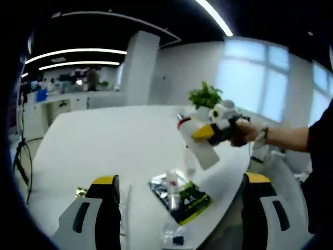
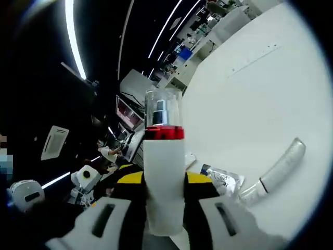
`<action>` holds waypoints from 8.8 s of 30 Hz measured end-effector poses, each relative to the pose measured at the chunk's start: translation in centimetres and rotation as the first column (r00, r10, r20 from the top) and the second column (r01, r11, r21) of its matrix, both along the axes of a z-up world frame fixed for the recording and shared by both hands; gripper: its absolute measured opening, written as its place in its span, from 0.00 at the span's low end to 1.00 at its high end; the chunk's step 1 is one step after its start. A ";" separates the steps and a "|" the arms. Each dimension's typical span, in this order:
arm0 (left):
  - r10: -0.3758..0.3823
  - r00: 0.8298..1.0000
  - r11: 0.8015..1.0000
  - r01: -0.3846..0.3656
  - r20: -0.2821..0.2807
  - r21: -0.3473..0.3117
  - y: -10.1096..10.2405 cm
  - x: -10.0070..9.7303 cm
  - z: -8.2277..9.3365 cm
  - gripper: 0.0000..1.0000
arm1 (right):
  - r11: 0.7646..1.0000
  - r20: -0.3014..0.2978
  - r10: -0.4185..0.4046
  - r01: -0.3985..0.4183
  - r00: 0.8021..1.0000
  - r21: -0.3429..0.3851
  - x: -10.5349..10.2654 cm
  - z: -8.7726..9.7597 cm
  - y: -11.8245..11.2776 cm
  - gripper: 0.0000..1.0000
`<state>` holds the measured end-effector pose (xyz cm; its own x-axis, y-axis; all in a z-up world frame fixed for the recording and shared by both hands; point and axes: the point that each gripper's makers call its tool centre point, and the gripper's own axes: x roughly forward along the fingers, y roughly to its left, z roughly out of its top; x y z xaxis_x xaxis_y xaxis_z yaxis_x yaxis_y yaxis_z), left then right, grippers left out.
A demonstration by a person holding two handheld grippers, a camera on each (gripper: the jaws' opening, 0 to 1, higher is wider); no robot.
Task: Arrange the skincare products in the storage area until every visible bottle or jar stands upright without overlapping.
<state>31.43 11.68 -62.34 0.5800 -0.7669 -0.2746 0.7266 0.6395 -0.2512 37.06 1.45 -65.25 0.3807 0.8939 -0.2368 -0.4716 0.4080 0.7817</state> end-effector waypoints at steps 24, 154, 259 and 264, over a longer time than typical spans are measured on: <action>-0.353 0.905 0.915 0.280 -0.239 -0.289 -11.8 2.7 0.6 0.58 | 1.000 0.095 0.019 -0.017 0.995 -0.023 -3.6 0.1 -0.9 0.26; -0.413 0.908 0.905 0.401 0.073 0.139 -18.1 2.4 -5.5 0.25 | 0.849 0.628 0.030 0.312 0.778 -0.427 -1.5 2.6 -4.8 0.29; -0.357 0.919 0.722 0.385 -0.167 0.574 -6.2 11.6 -15.7 0.42 | 0.822 0.553 -0.037 0.340 0.832 -0.457 -2.3 2.6 -5.2 0.45; -0.336 0.926 0.729 0.371 -0.172 0.575 -6.1 12.5 -15.7 0.42 | 0.820 0.541 -0.042 0.338 0.840 -0.462 -2.7 2.3 -5.3 0.47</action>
